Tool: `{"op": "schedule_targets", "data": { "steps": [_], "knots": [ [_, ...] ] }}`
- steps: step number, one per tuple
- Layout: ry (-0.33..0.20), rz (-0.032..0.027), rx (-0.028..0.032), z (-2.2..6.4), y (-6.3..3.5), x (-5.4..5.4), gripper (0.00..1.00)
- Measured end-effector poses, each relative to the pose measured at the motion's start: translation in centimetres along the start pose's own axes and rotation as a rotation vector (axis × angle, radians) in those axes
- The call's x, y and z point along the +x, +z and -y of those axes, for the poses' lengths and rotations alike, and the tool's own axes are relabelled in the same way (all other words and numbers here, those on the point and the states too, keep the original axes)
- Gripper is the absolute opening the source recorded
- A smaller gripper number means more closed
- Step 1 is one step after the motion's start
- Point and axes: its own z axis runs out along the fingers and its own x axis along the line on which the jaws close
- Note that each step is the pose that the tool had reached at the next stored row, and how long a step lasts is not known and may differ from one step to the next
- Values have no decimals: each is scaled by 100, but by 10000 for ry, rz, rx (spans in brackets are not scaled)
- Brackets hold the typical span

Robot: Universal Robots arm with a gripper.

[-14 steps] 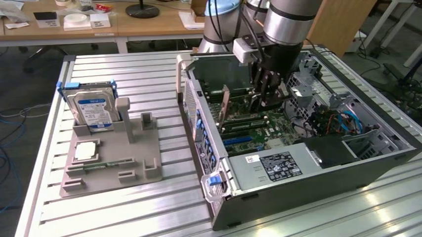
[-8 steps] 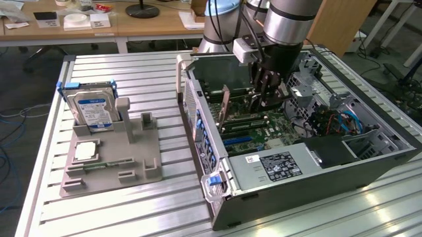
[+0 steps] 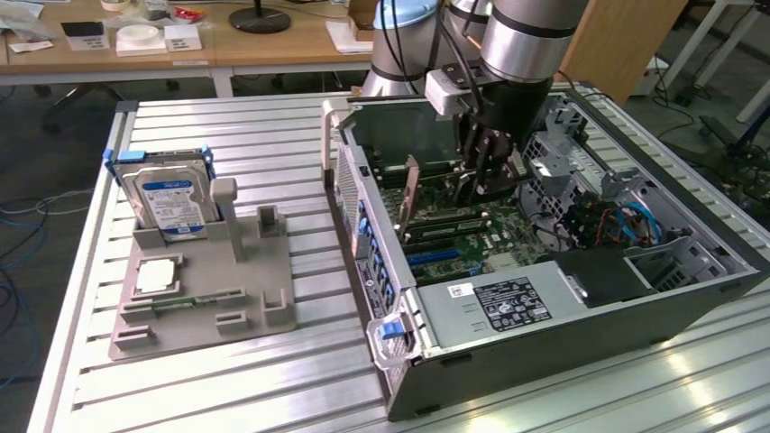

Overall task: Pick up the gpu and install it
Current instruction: 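Insert the gpu into the slot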

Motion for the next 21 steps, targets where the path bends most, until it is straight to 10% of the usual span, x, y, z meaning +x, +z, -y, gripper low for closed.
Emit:
{"op": "schedule_targets", "data": {
  "steps": [21],
  "knots": [
    [1284, -50, 34, -60, 146, 28, 28]
  ]
}}
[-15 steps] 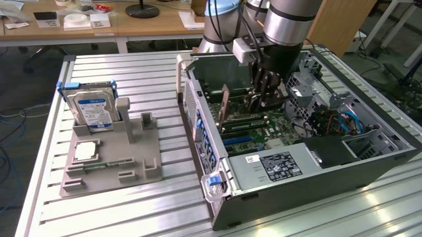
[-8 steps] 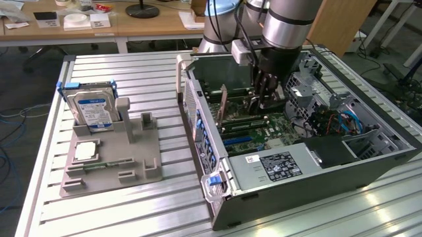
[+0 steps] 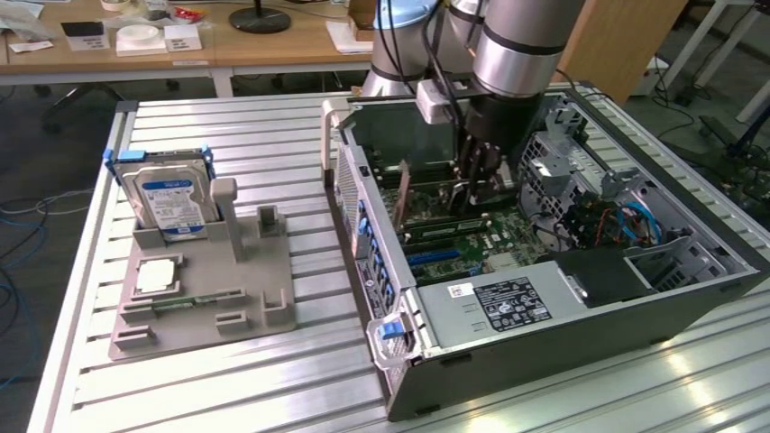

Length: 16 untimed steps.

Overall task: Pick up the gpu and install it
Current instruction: 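Insert the gpu into the slot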

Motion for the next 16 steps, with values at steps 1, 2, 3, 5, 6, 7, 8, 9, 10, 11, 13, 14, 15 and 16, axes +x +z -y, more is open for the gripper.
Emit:
{"op": "schedule_targets", "data": {
  "steps": [1, 2, 3, 5, 6, 7, 8, 9, 10, 11, 13, 14, 15, 16],
  "knots": [
    [92, -3, 3, -1, 16, 3, 28],
    [173, -4, 5, -1, 32, 8, 28],
    [194, -4, 5, 0, 42, 18, 28],
    [204, 5, 5, 2, 52, 71, 28],
    [204, 11, 6, 2, 59, 94, 28],
    [205, 16, 5, 0, 65, 103, 28],
    [206, 21, 6, -3, 76, 104, 28],
    [205, 20, 5, -4, 87, 105, 28],
    [205, 25, 5, -4, 102, 105, 28],
    [205, 26, 4, -5, 118, 106, 28],
    [207, 26, 4, -12, 155, 107, 28],
    [201, 27, 4, -19, 173, 107, 28],
    [189, 29, 4, -30, 191, 106, 28],
    [179, 32, 3, -46, 209, 105, 28]
  ]
}}
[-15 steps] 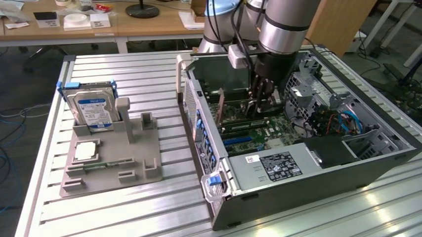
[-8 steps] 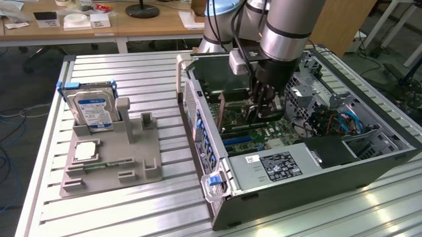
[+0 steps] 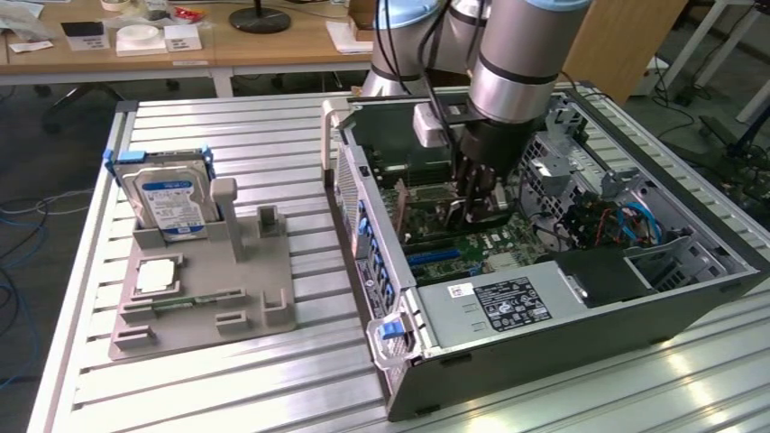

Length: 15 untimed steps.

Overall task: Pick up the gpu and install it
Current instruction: 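Insert the gpu into the slot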

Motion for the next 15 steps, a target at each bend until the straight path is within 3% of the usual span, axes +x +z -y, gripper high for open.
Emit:
{"op": "schedule_targets", "data": {
  "steps": [3, 8, 15],
  "knots": [
    [-81, 15, -3, -26, 52, -1, 28],
    [-739, 42, -24, -28, 112, 0, 28],
    [-284, 29, -11, -38, 239, -20, 28]
  ]
}}
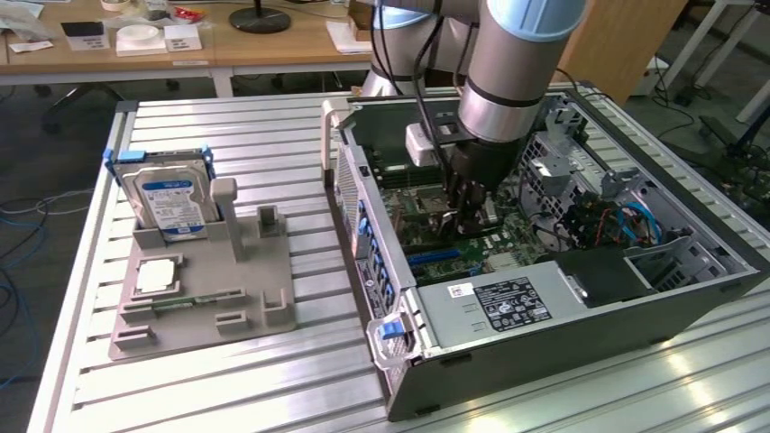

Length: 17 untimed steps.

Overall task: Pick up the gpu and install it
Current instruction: 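Insert the gpu into the slot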

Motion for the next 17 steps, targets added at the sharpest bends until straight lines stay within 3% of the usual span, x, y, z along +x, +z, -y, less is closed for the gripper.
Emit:
{"op": "schedule_targets", "data": {
  "steps": [17],
  "knots": [
    [76, -2, 4, -96, 204, 7, 28]
  ]
}}
